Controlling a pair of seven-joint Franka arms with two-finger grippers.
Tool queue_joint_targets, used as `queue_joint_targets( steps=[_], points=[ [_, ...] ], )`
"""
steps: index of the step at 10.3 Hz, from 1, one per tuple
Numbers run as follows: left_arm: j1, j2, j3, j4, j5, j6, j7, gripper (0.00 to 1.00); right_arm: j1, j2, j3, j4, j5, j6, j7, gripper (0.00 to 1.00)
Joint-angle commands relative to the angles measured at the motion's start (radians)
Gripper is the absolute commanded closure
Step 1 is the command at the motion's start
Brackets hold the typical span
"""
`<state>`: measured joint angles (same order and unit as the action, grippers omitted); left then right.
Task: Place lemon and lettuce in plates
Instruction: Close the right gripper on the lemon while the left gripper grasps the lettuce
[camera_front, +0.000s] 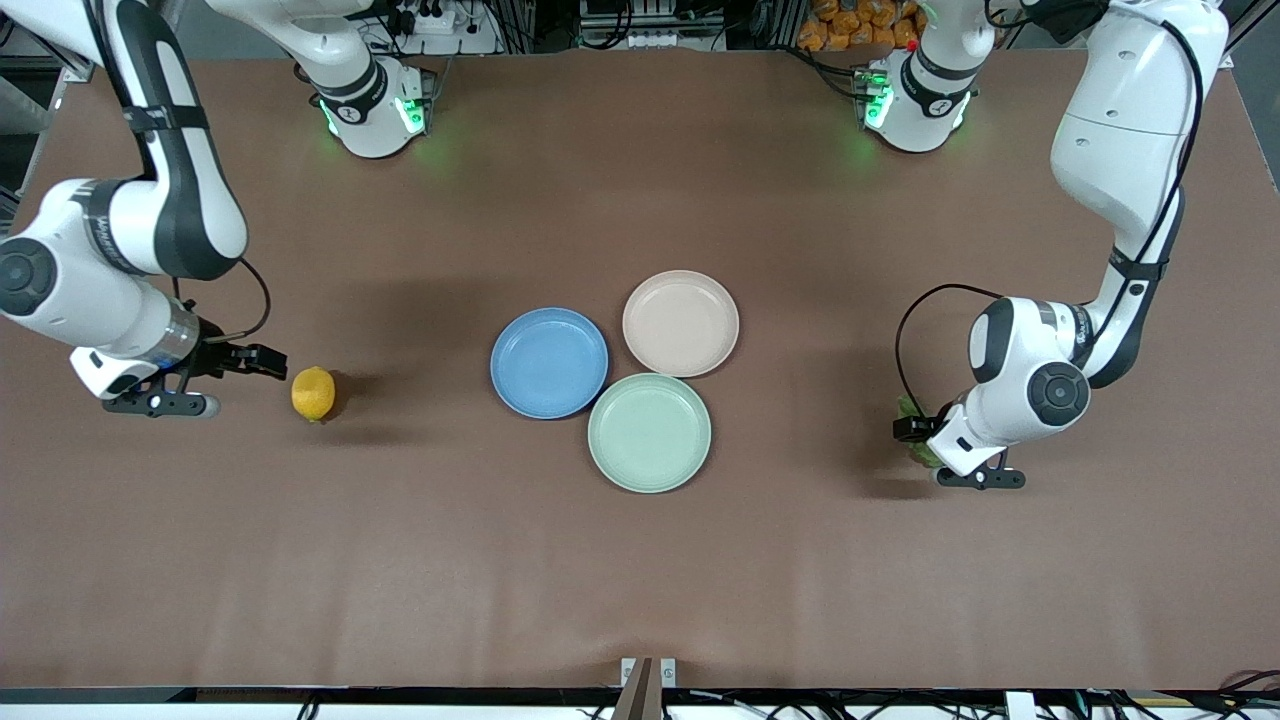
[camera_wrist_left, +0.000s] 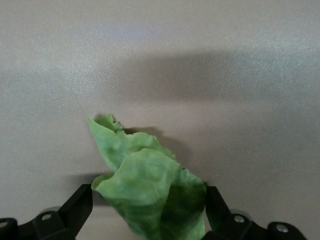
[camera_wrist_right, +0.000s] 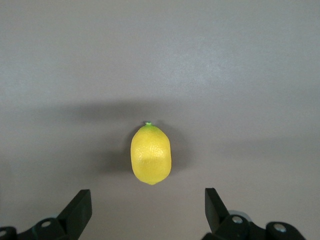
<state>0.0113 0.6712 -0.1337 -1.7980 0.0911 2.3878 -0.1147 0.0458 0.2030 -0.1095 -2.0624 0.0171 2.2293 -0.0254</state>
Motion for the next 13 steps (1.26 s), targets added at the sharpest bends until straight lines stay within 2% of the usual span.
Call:
queue_joint_targets(
  steps=[1, 2, 3, 6, 11, 13],
  points=[
    [0.006, -0.01, -0.004, -0.014, 0.024, 0.014, -0.002, 0.02, -0.007, -0.007, 0.007, -0.076, 0.003, 0.09, -0.011, 0.0],
    [0.006, -0.019, -0.004, -0.018, 0.021, 0.014, -0.008, 0.74, -0.007, 0.015, 0.007, -0.077, 0.003, 0.098, -0.011, 0.0],
    [0.001, -0.022, -0.004, -0.02, 0.024, 0.014, -0.025, 1.0, -0.004, 0.035, 0.007, -0.077, 0.003, 0.108, -0.01, 0.0],
    [-0.004, -0.062, -0.004, -0.04, 0.025, 0.013, -0.025, 1.0, -0.001, 0.108, 0.008, -0.076, 0.003, 0.173, -0.011, 0.0],
    [-0.017, -0.221, -0.027, -0.118, 0.024, -0.005, -0.04, 1.0, 0.006, 0.182, 0.008, -0.076, 0.003, 0.24, -0.01, 0.0],
    [-0.016, -0.283, -0.066, -0.165, 0.024, -0.009, -0.052, 1.0, 0.005, 0.205, 0.01, -0.077, 0.003, 0.274, -0.01, 0.0]
  ],
)
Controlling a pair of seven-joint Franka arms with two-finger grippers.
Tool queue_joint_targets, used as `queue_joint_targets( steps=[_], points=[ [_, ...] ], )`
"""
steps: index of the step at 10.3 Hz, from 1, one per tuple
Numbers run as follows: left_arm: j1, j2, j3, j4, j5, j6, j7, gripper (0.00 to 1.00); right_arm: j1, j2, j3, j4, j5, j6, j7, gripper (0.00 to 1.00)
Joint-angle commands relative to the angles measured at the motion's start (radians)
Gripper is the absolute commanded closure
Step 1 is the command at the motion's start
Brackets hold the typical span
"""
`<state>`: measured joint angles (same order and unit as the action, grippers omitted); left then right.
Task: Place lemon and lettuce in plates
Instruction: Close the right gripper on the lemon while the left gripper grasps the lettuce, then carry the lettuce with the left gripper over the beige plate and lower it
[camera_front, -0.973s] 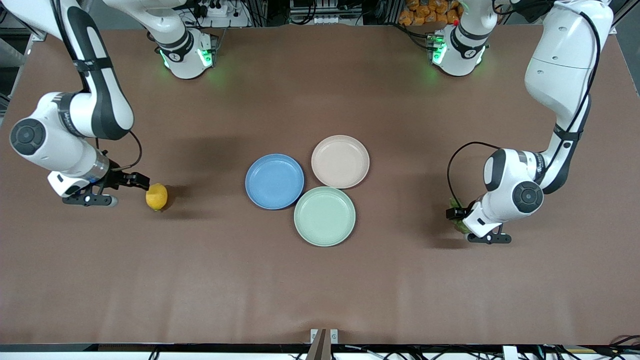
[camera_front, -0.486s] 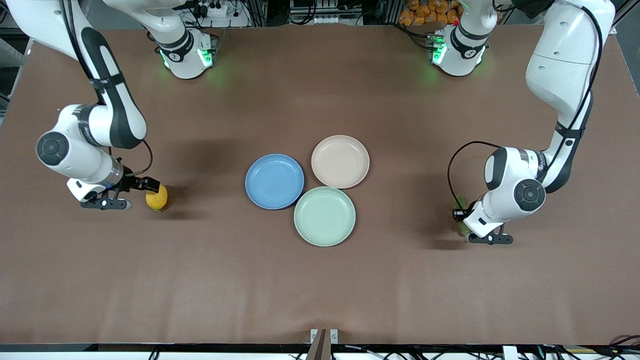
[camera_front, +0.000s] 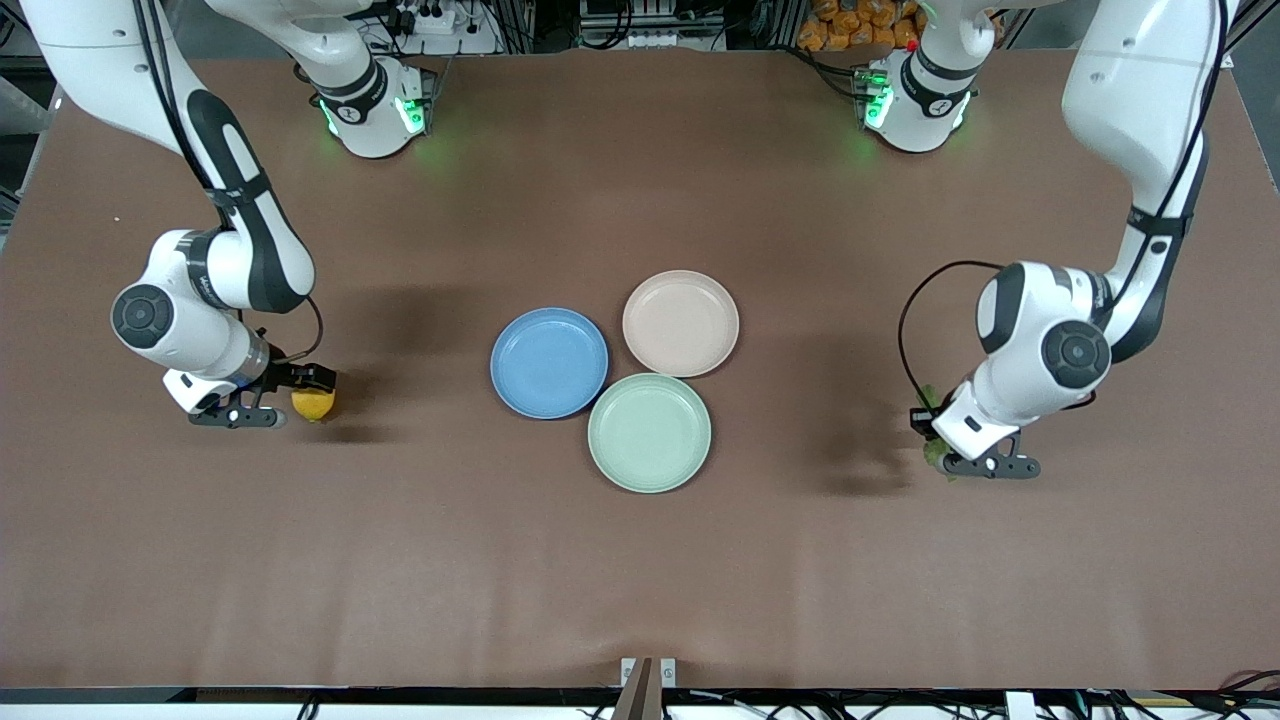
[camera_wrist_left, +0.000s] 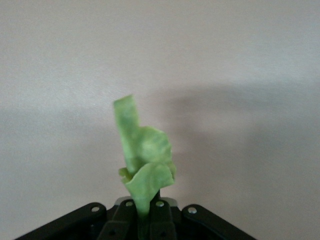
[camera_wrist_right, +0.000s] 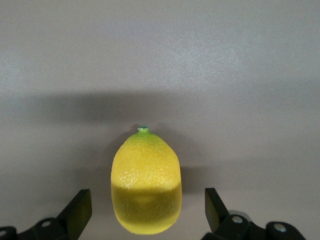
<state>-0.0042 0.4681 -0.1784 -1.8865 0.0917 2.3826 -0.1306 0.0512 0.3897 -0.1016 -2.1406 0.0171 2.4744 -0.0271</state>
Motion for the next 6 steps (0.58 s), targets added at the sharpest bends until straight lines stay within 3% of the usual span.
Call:
queue_joint_targets(
  steps=[1, 6],
  points=[
    [0.0, -0.101, -0.036, -0.1, 0.023, -0.003, -0.04, 1.0, -0.001, 0.032, 0.002, 0.002, 0.003, 0.044, -0.008, 0.0],
    [-0.002, -0.114, -0.162, -0.114, 0.023, -0.003, -0.262, 1.0, -0.001, 0.084, 0.002, 0.002, 0.004, 0.116, -0.005, 0.0]
  ],
)
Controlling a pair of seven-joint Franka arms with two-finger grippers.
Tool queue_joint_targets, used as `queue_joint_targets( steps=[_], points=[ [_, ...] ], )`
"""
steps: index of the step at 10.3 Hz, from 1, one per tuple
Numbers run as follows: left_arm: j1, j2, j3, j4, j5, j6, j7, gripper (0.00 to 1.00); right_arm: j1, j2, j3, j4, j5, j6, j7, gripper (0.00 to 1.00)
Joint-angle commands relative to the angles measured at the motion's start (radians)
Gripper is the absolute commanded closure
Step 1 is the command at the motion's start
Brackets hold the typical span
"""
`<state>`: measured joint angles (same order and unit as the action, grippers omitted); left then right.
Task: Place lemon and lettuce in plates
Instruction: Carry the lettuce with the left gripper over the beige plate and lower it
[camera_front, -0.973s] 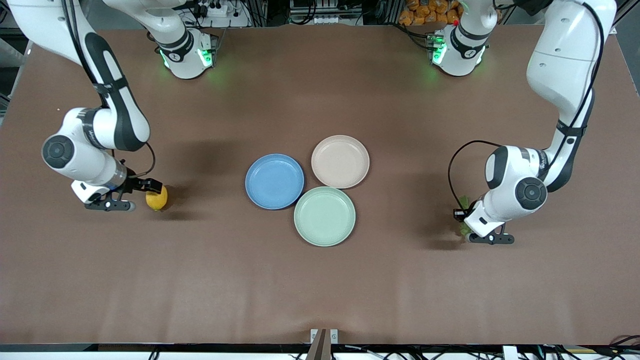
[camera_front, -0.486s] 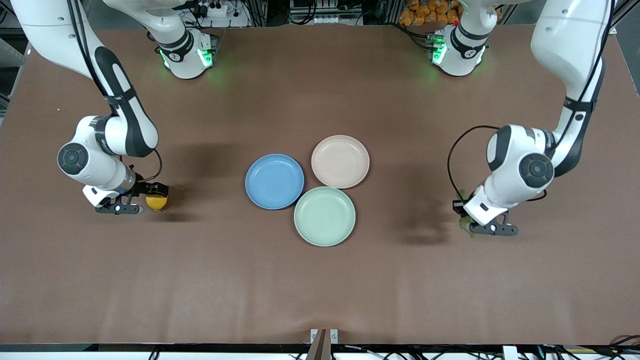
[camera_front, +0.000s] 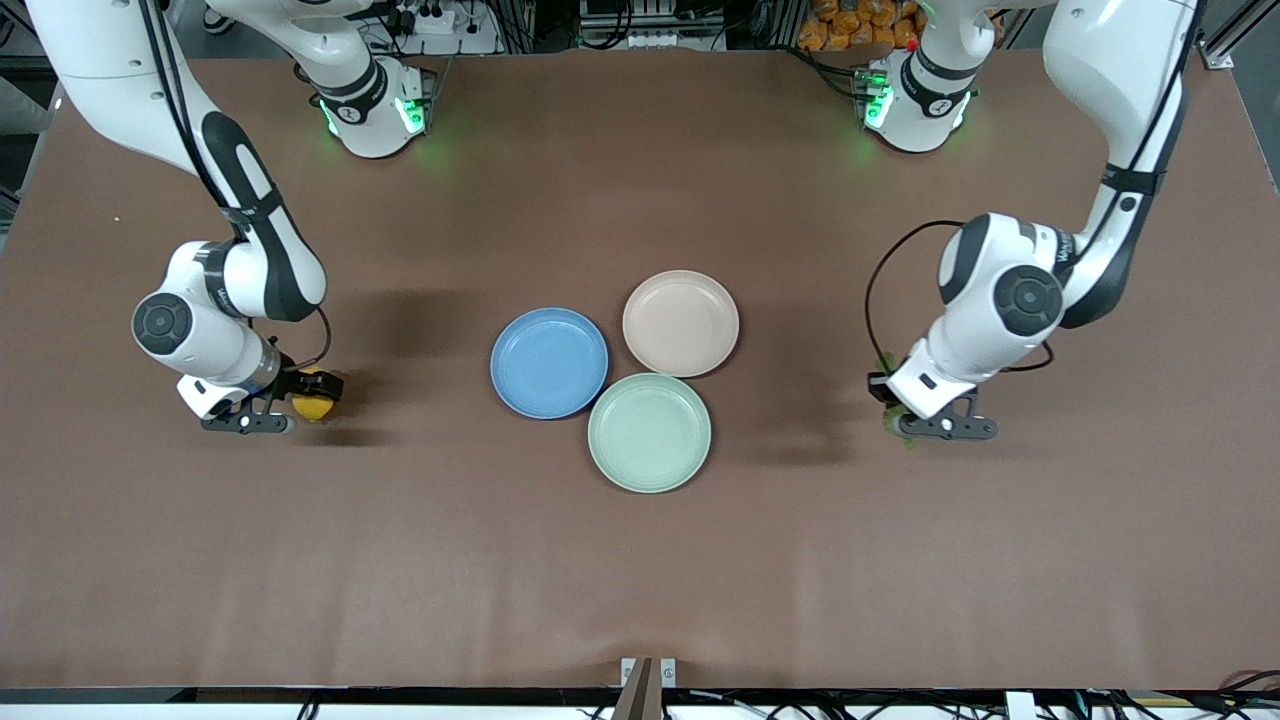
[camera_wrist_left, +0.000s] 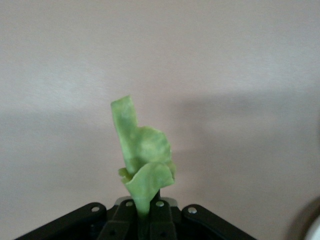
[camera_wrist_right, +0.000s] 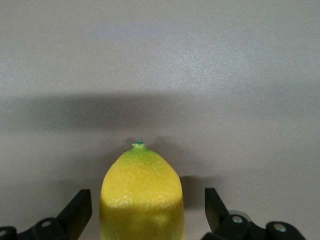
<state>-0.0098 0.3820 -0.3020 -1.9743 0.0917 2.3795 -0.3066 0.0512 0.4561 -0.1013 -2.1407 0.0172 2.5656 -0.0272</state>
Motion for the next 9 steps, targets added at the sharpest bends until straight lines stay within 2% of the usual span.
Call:
queue_joint_targets(
  steps=[1, 7, 8, 9],
  points=[
    [-0.008, -0.026, -0.064, -0.028, 0.023, -0.002, -0.144, 1.0, -0.001, 0.022, 0.002, 0.001, 0.004, 0.03, -0.005, 0.0],
    [-0.231, -0.011, -0.069, -0.031, 0.023, -0.014, -0.471, 1.0, 0.001, 0.05, 0.003, -0.001, 0.004, 0.054, 0.007, 0.0],
    [-0.271, -0.006, -0.069, -0.029, 0.023, -0.014, -0.529, 1.0, 0.001, 0.05, 0.003, -0.002, 0.004, 0.054, 0.007, 0.03],
    [-0.307, 0.004, -0.069, -0.028, 0.023, -0.014, -0.572, 1.0, 0.002, 0.05, 0.003, -0.002, 0.004, 0.053, 0.007, 0.11]
  ],
)
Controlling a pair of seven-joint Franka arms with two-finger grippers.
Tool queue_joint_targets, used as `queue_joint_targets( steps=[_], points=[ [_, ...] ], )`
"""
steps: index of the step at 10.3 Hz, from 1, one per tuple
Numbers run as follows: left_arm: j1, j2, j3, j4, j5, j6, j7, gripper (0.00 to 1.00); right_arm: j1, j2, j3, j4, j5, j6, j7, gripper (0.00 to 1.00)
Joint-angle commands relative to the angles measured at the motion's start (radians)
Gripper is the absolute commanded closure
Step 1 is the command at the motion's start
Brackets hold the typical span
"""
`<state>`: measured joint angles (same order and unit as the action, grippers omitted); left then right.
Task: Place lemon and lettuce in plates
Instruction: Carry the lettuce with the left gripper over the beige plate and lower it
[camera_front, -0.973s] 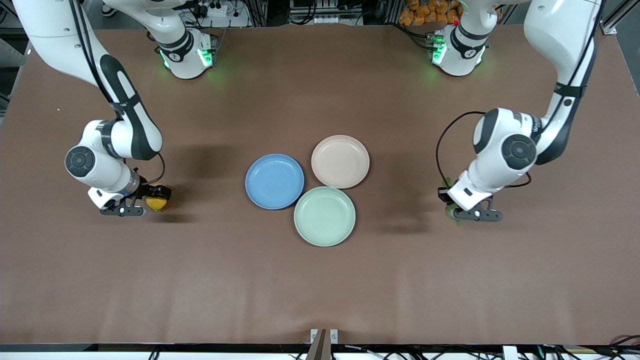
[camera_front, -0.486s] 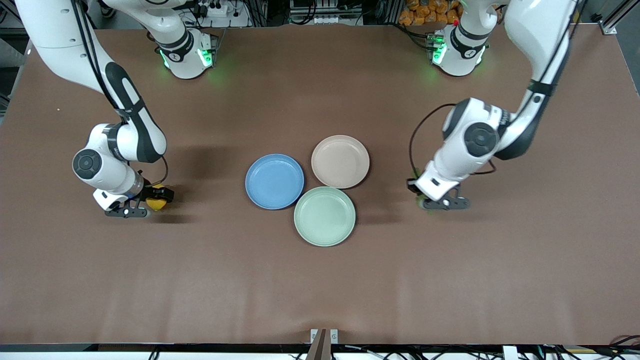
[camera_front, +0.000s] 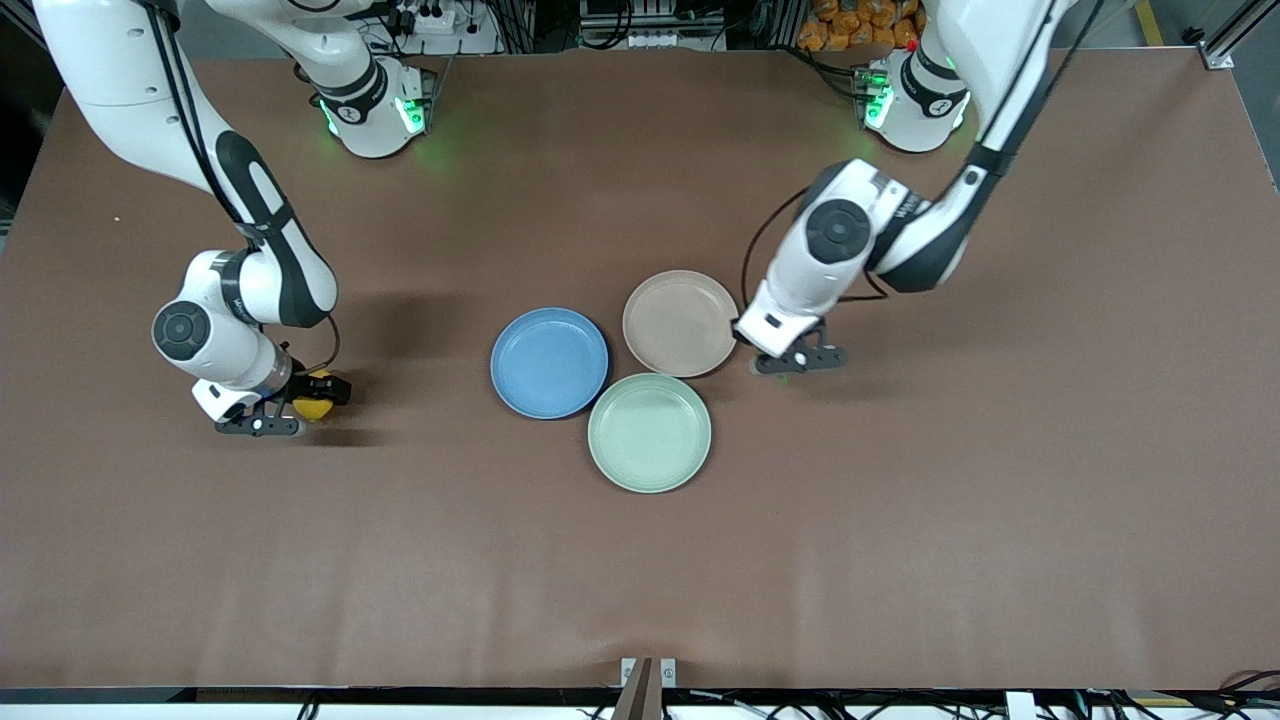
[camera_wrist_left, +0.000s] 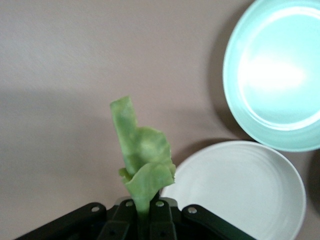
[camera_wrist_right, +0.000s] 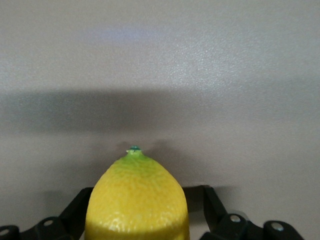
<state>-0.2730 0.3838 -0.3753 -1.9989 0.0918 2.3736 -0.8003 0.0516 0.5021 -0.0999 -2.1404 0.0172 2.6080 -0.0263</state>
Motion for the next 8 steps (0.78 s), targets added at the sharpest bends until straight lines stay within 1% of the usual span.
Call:
queue_joint_targets(
  steps=[1, 3, 4, 6, 7, 8],
  points=[
    [-0.075, 0.01, 0.006, 0.0, 0.025, -0.008, -0.111, 1.0, 0.002, 0.004, 0.002, -0.001, 0.004, 0.007, 0.006, 0.19],
    [-0.129, 0.039, 0.007, 0.006, 0.025, -0.008, -0.174, 1.0, 0.011, 0.004, 0.002, 0.002, 0.004, -0.003, 0.009, 0.34],
    [-0.149, 0.053, 0.007, 0.012, 0.043, -0.008, -0.206, 1.0, 0.014, 0.004, 0.002, 0.002, 0.004, -0.005, 0.011, 0.4],
    [-0.181, 0.102, 0.007, 0.043, 0.087, -0.008, -0.287, 1.0, 0.014, 0.004, 0.002, 0.01, 0.004, -0.023, 0.009, 0.5],
    [-0.195, 0.124, 0.007, 0.057, 0.103, -0.008, -0.331, 0.89, 0.014, 0.003, 0.002, 0.016, 0.004, -0.034, 0.008, 0.54],
    [-0.198, 0.144, 0.009, 0.071, 0.112, -0.008, -0.349, 0.01, 0.016, 0.001, 0.002, 0.026, 0.004, -0.054, 0.008, 0.57]
  ],
)
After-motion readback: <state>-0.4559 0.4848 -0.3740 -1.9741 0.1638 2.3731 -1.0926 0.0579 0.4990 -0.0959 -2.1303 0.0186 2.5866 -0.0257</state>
